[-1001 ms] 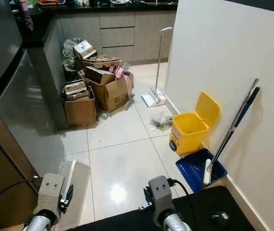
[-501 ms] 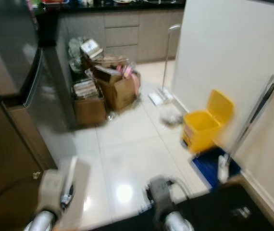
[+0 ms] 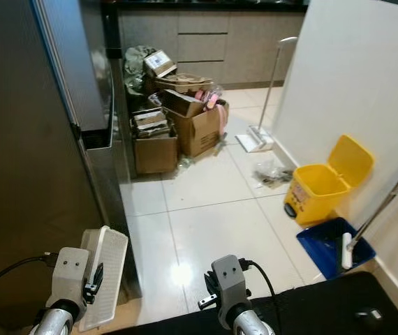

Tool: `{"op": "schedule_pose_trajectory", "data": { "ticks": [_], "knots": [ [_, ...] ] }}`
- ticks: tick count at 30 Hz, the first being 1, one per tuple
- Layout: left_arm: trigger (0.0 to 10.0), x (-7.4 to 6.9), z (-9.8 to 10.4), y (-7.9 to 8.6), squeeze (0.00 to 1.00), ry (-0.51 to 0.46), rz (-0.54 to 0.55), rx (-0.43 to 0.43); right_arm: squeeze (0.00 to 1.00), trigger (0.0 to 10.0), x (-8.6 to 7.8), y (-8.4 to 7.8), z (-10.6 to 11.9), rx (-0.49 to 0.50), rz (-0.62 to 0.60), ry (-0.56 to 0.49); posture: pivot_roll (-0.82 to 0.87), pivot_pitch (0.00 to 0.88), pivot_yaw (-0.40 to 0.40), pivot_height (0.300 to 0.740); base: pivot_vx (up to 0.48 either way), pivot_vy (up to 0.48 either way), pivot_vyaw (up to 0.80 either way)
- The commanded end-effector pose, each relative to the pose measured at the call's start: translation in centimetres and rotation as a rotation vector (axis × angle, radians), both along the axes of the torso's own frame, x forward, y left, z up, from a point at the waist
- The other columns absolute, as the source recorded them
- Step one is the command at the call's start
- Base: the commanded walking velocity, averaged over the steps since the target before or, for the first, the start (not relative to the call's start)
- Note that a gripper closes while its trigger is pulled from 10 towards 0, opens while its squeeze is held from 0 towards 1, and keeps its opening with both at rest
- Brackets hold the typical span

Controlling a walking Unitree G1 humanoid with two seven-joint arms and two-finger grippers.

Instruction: Restocking fridge

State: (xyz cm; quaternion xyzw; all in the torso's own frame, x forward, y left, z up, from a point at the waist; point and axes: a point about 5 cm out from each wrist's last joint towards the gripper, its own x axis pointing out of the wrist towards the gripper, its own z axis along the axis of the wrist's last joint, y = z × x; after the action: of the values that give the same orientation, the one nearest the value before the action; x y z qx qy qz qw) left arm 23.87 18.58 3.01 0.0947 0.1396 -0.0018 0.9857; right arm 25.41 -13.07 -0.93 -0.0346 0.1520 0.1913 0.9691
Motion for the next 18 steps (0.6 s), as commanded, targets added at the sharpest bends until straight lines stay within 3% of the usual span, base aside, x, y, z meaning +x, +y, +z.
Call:
{"op": "schedule_pose_trajectory", "data": {
  "ticks": [1, 11, 15, 17, 18],
  "knots": [
    [10.0, -0.14, 0.01, -0.21, 0.0, -0.003, -0.022, 0.015, 0.0, 10.0, -0.37, -0.57, -0.39, -0.013, -0.011, 0.021, -0.06, 0.062, -0.022, 0.74, 0.0, 0.0, 0.0],
    [10.0, -0.11, -0.04, -0.27, 0.0, 0.0, -0.022, 0.019, 0.0, 10.0, -0.38, -0.57, -0.43, -0.015, -0.009, 0.023, -0.06, 0.061, -0.023, 0.74, 0.0, 0.0, 0.0],
    [10.0, 0.02, 0.1, -0.26, 0.0, -0.004, -0.009, -0.006, 0.0, 10.0, -0.36, -0.52, -0.38, -0.014, -0.006, 0.021, -0.06, 0.061, -0.022, 0.74, 0.0, 0.0, 0.0],
    [10.0, 0.42, 0.86, -0.5, 0.0, -0.016, -0.01, -0.085, 0.0, 10.0, -0.13, -0.25, 0.0, -0.006, 0.013, 0.003, -0.06, 0.062, -0.019, 0.74, 0.0, 0.0, 0.0],
    [10.0, 0.42, 0.86, -0.5, 0.0, -0.016, -0.01, -0.085, 0.0, 10.0, -0.13, -0.25, 0.0, -0.006, 0.013, 0.003, -0.06, 0.062, -0.019, 0.74, 0.0, 0.0, 0.0]
  ]
}}
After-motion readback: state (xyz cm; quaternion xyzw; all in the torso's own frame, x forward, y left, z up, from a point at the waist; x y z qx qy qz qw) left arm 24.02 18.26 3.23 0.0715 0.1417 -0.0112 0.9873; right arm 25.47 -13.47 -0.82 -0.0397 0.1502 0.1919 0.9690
